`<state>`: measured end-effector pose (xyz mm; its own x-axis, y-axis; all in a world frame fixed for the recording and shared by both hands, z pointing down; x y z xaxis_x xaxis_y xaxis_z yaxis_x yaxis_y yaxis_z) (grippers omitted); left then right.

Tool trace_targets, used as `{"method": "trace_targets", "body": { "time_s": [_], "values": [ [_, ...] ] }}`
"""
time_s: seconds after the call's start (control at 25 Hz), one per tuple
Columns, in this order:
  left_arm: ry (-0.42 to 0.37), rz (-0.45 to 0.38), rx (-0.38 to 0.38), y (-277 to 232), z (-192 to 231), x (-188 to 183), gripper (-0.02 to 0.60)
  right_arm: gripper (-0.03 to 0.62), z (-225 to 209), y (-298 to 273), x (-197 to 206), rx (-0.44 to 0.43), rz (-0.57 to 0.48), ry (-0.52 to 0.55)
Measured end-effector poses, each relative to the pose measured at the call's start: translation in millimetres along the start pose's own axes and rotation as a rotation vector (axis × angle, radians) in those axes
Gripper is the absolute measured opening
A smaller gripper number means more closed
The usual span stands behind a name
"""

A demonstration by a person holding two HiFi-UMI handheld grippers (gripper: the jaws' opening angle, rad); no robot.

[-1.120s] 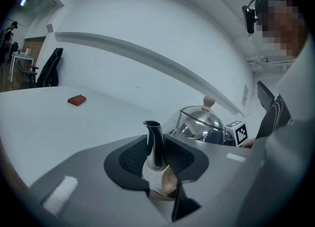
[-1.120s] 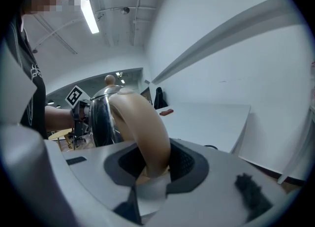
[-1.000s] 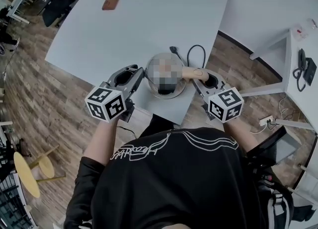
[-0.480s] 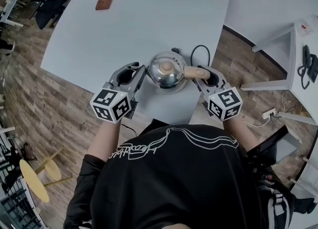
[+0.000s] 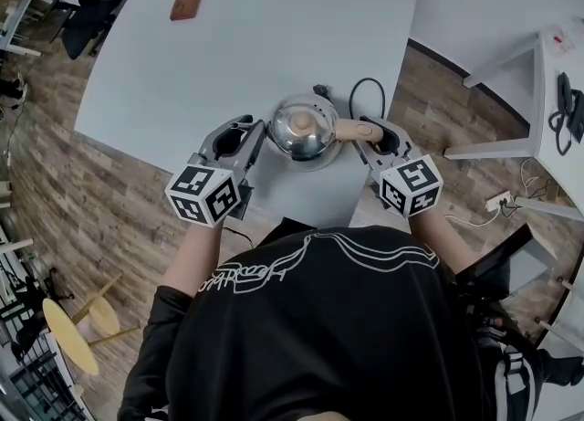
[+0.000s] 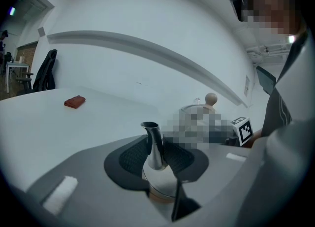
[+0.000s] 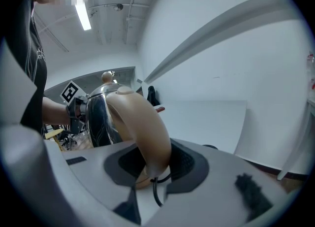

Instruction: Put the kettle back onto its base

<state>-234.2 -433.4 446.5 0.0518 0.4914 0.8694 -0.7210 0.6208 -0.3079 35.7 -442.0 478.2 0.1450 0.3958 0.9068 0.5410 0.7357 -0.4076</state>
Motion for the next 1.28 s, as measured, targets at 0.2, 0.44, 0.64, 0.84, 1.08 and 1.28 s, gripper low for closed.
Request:
{"method": "trace_targets", "body": {
  "time_s": [0.2, 0.44, 0.64, 0.84, 1.08, 1.28],
  "values": [
    [0.033, -0.014, -0.012, -2, 2, 2, 0.104, 0.112, -3, -2, 1, -0.002, -0.02, -0.004],
    [0.094, -0.051, 0.014, -2, 5, 6, 0.107, 0.112, -3, -2, 1, 0.007, -0.014, -0.012],
    [0.128, -0.079, 0.007, 0, 7, 9, 0.124, 0.16, -6, 1, 4, 0.013, 0.014, -0.05],
    [0.176, -0.115, -0.041, 7, 9, 22, 0.197, 0.206, -8, 13, 9, 0.006, 0.025, -0.051],
    [0.202, -0.164, -0.087, 30, -22, 42, 0.202, 0.204, -4, 56, 11, -0.001, 0.007, -0.052],
    [0.192, -0.206, -0.042, 43, -84, 51, 0.198, 0.204, 14, 102, 7, -0.073, -0.013, -0.043]
  ]
}}
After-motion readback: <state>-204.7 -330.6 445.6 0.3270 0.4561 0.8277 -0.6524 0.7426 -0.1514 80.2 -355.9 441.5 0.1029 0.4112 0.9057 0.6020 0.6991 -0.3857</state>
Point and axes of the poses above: the fingertips, and each gripper's own axes: y backward along the fingers, z to its left, x out of its underside, the point moved 7 cm from there along y, backward along the fingers, and after that the axes turned 11 degrees about x, right-handed, at the moved point
